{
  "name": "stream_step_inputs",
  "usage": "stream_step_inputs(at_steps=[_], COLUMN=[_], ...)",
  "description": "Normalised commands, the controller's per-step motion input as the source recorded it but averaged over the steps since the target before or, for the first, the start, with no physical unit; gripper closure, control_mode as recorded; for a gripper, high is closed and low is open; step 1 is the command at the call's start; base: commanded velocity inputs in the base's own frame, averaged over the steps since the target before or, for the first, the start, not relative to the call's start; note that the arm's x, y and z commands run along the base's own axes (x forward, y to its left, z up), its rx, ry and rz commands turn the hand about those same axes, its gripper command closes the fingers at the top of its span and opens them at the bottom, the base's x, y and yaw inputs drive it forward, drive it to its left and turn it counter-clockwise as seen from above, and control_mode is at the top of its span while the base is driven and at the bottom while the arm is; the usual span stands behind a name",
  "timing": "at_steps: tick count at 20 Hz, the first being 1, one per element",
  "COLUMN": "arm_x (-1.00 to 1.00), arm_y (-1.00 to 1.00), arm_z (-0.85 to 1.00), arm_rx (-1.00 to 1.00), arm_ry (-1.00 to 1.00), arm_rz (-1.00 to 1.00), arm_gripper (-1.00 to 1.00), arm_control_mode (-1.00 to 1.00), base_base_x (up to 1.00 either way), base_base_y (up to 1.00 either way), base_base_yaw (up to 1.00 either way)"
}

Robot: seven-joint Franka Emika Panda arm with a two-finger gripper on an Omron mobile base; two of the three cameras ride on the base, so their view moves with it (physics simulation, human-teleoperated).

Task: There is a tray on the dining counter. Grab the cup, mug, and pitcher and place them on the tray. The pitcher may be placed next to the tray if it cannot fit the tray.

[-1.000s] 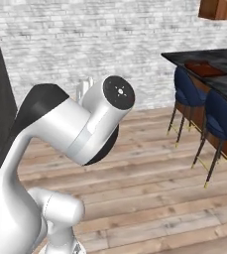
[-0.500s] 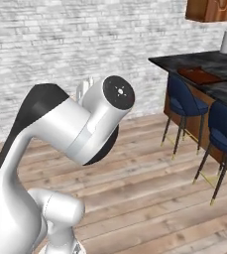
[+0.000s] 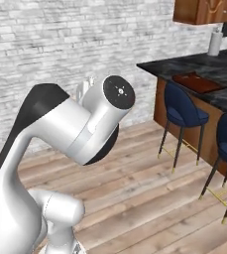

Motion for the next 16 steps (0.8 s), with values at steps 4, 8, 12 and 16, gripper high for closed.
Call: stream_step_inputs(at_steps=[4, 8, 12, 16], arm_x=[0.00, 0.00, 0.00, 0.00], arm_y=[0.00, 0.00, 0.00, 0.00], arm_z=[0.00, 0.00, 0.00, 0.00], arm_rx=[0.00, 0.00, 0.00, 0.00], arm_ry=[0.00, 0.00, 0.00, 0.00], arm_rz=[0.00, 0.00, 0.00, 0.00], arm_gripper=[1.00, 1.00, 1.00, 1.00], arm_control_mode=[1.00, 1.00, 1.00, 1.00], base_base_x=[1.00, 1.00, 0.86, 0.73], base_base_y=[0.89, 0.80, 0.53, 0.37], base_base_yaw=[-0.28, -0.30, -0.38, -0.49])
